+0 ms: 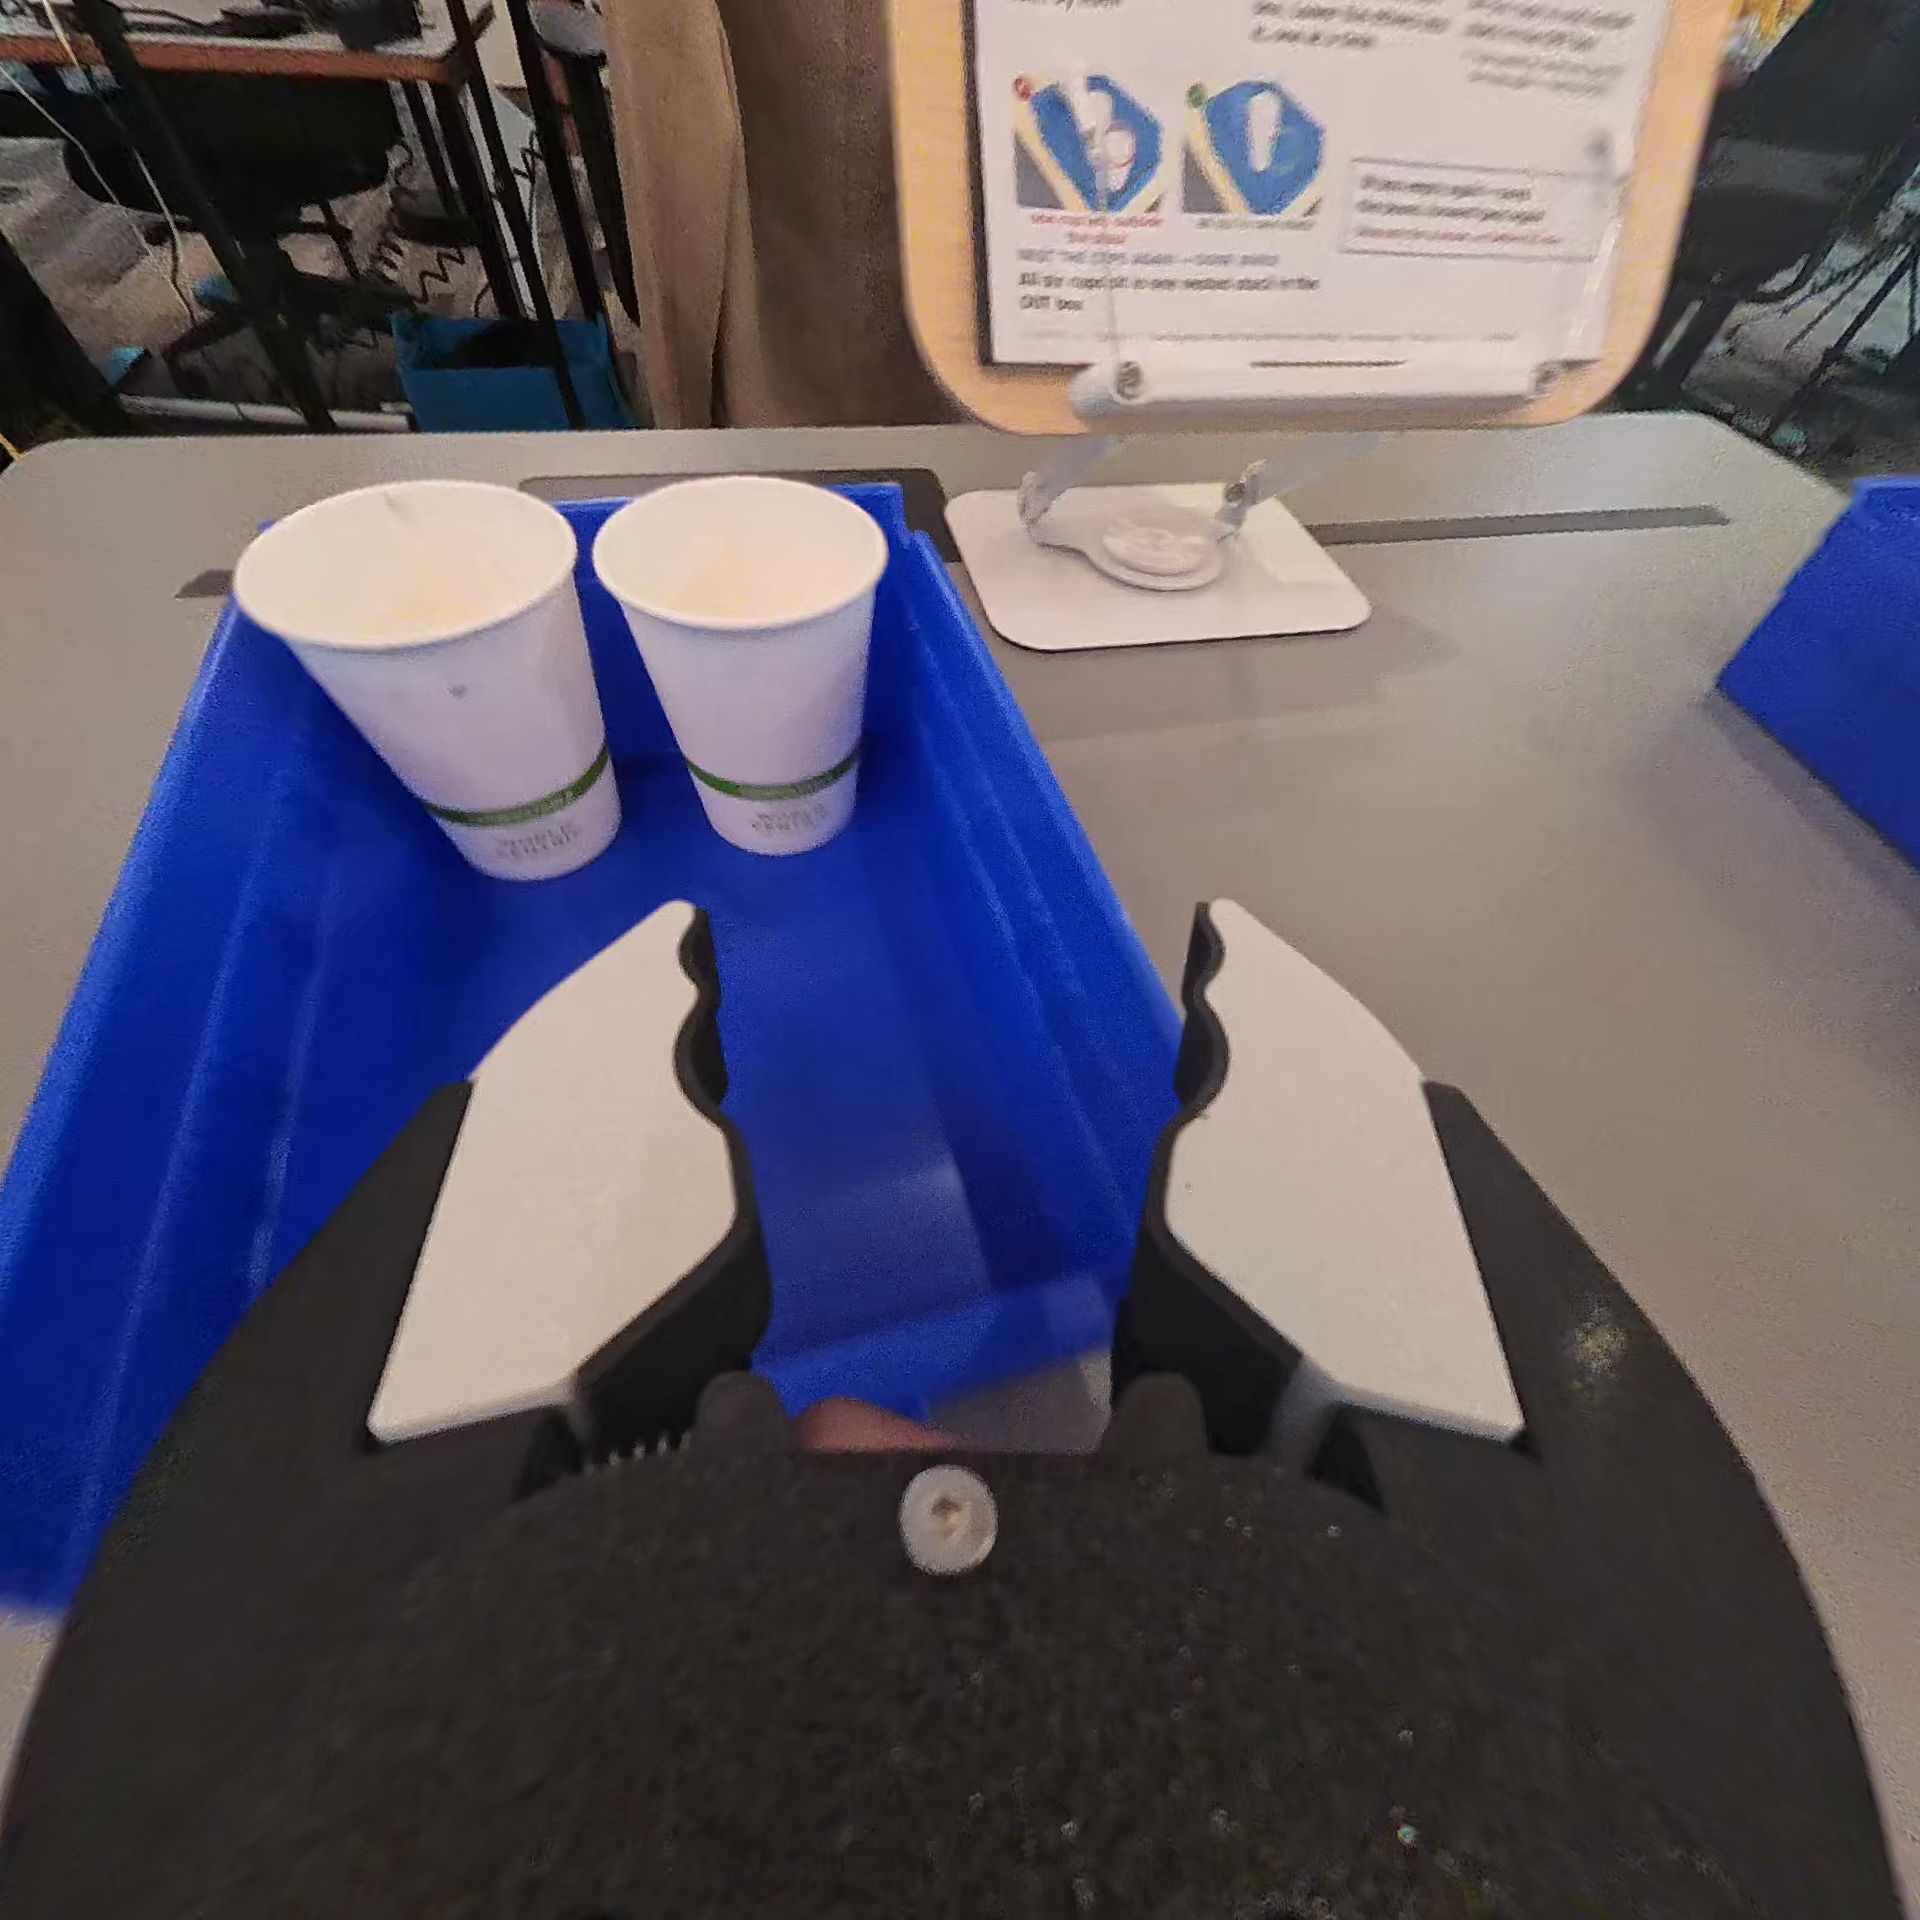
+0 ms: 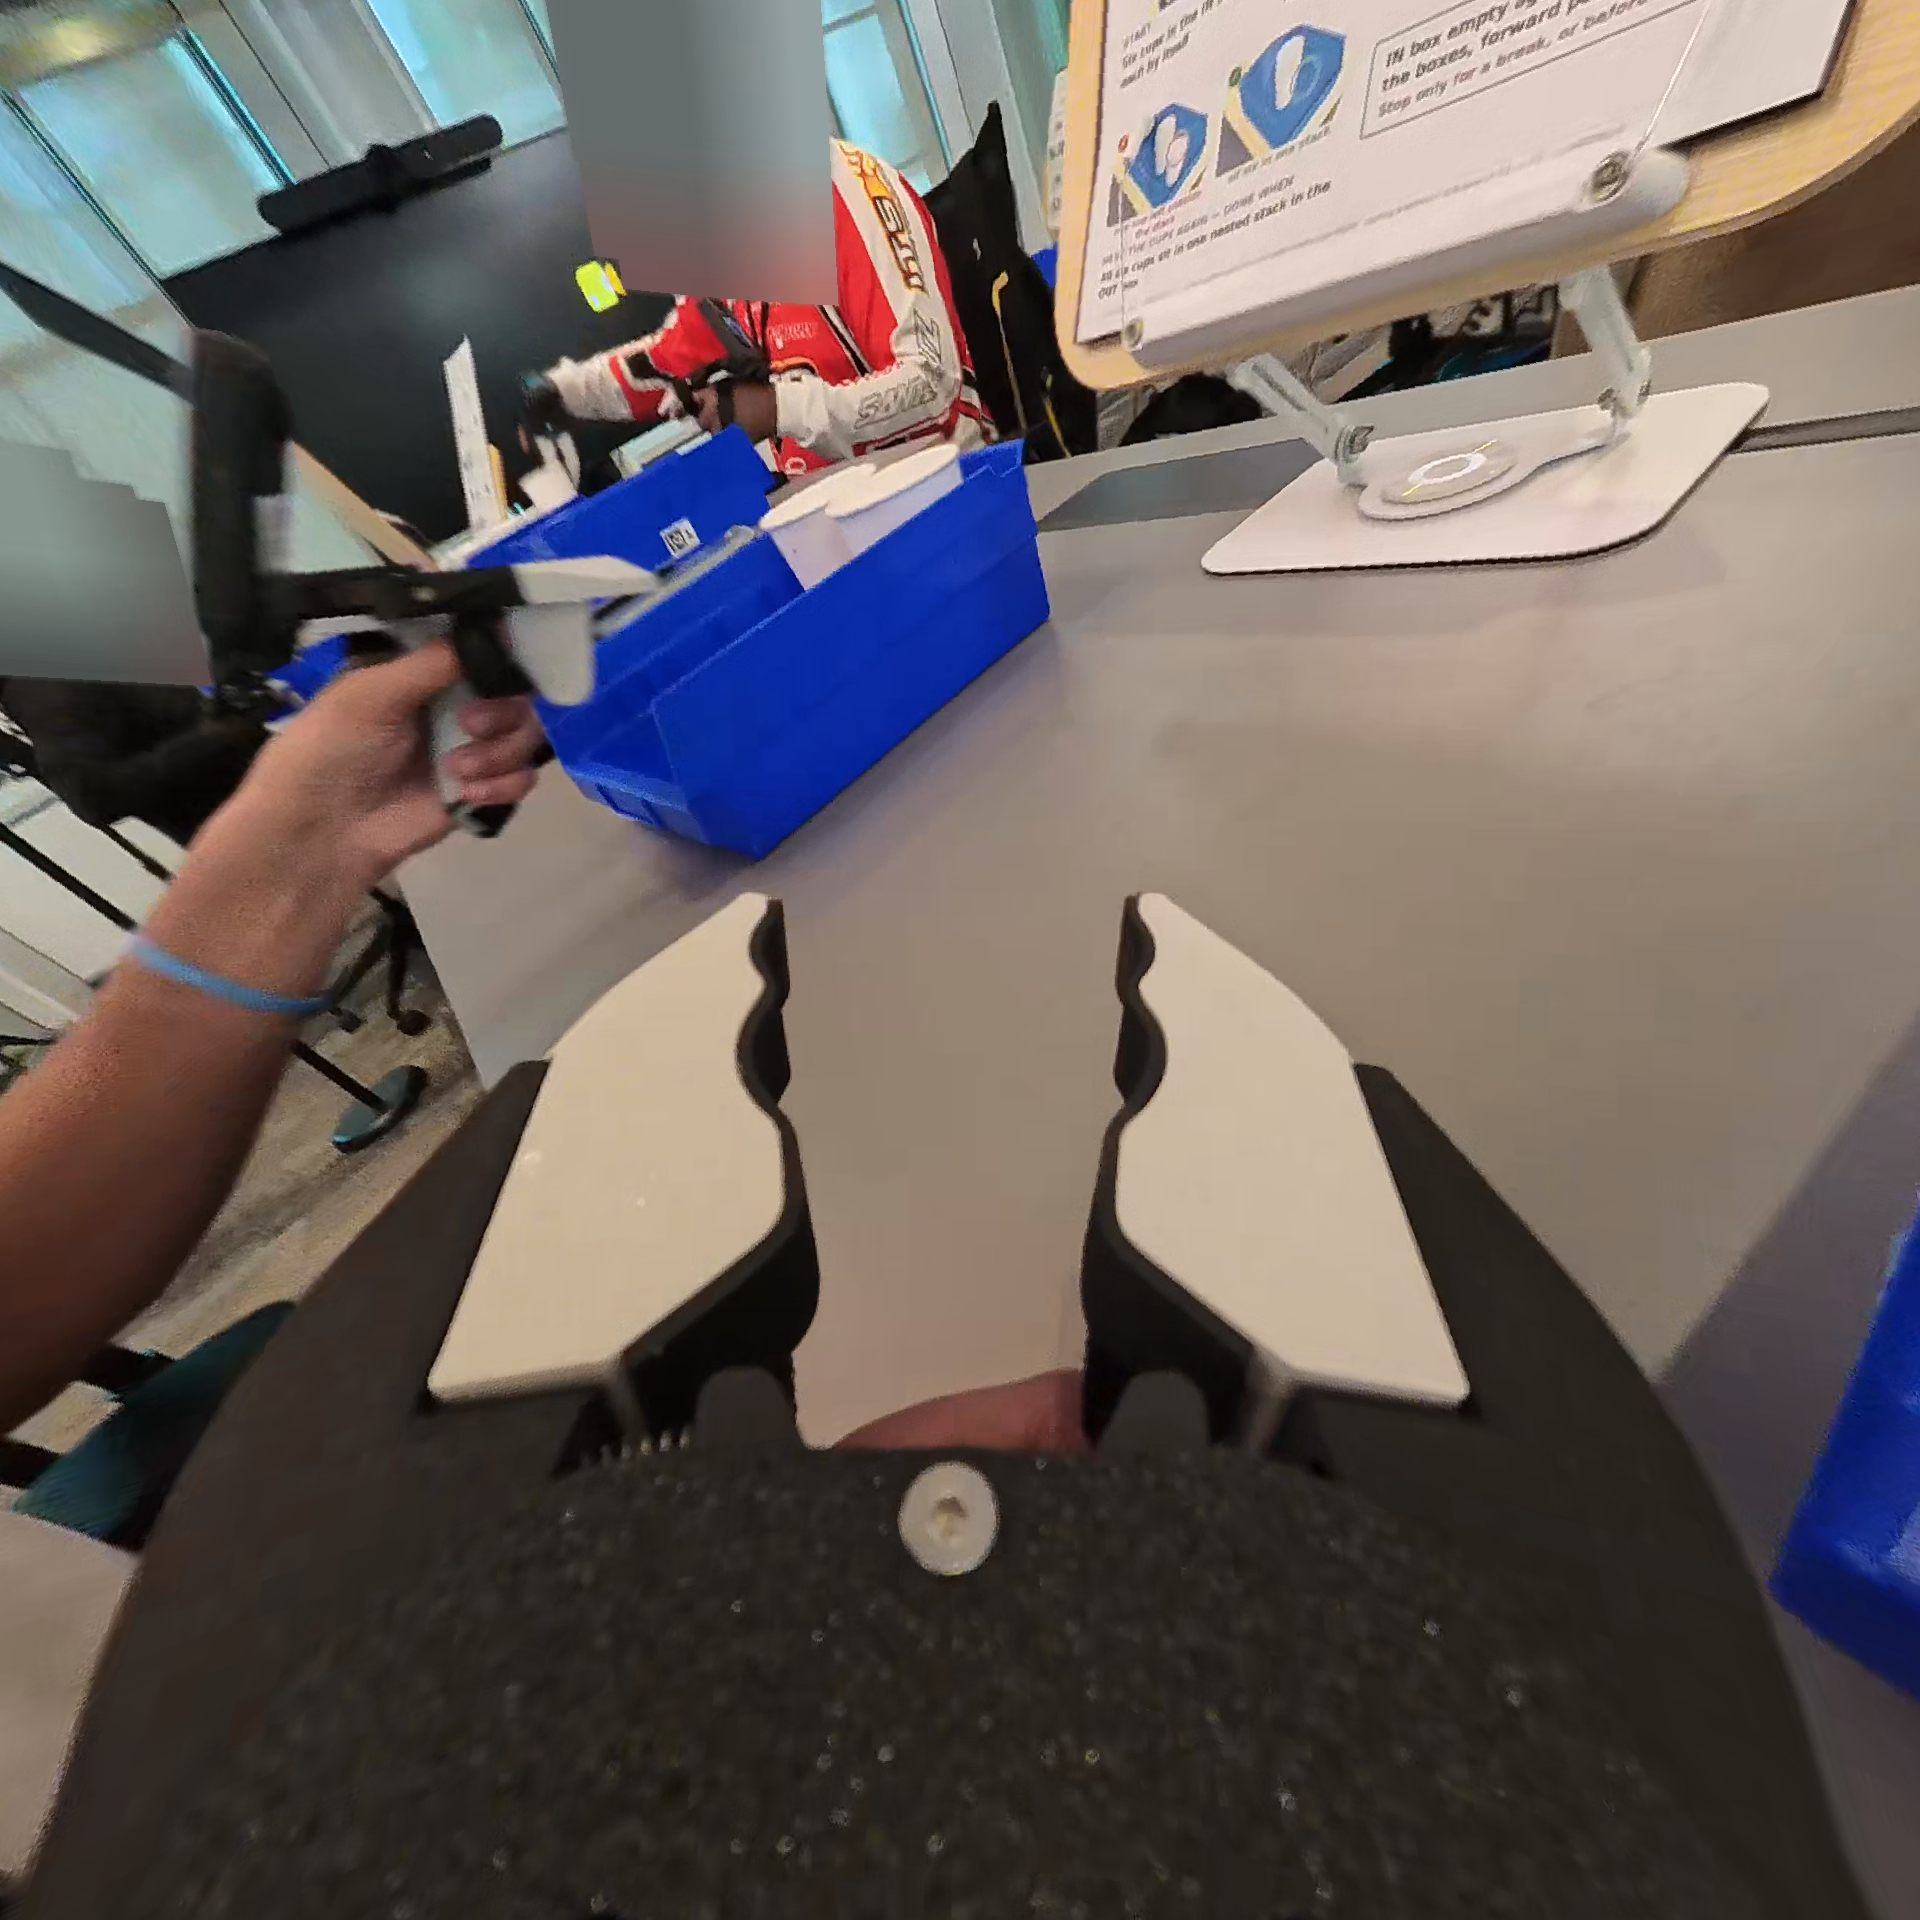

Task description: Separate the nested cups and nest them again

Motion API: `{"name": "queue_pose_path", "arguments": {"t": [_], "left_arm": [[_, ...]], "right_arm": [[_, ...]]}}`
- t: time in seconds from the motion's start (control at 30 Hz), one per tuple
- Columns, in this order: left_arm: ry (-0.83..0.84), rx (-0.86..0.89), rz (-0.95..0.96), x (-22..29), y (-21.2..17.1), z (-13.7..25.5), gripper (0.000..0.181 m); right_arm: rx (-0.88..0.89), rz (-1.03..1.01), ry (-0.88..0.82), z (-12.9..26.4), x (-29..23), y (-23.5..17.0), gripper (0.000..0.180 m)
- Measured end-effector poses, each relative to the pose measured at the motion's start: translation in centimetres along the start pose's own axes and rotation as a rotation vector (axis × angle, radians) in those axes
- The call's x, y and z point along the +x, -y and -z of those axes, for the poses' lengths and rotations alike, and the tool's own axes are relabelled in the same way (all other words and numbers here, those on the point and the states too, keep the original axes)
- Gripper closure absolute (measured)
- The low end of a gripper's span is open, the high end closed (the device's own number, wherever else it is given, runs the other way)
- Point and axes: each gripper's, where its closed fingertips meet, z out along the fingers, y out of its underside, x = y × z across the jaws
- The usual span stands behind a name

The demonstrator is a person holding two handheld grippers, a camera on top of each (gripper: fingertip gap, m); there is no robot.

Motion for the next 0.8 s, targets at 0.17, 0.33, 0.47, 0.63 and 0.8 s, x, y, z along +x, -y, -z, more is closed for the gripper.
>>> {"name": "queue_pose_path", "arguments": {"t": [0.17, 0.33, 0.47, 0.63, 0.8], "left_arm": [[0.038, -0.093, -0.051, -3.8, 1.6, -8.4, 0.096], [0.13, -0.237, -0.064, -6.5, 0.5, -14.7, 0.094], [0.137, -0.253, -0.005, -7.6, -0.2, -17.4, 0.097], [0.092, -0.168, 0.001, -6.6, 0.6, -15.9, 0.1], [0.004, -0.013, -0.043, -4.6, 3.3, -7.0, 0.101]], "right_arm": [[0.048, -0.026, 0.02, 0.7, -0.5, 1.1, 0.121], [0.029, -0.037, 0.004, 1.3, -0.9, -0.2, 0.121], [0.018, -0.066, 0.003, 1.8, -0.8, -0.9, 0.121], [0.023, -0.061, -0.011, 2.2, -0.3, -0.1, 0.122], [-0.005, 0.024, -0.051, 3.0, 0.8, 0.5, 0.123]]}}
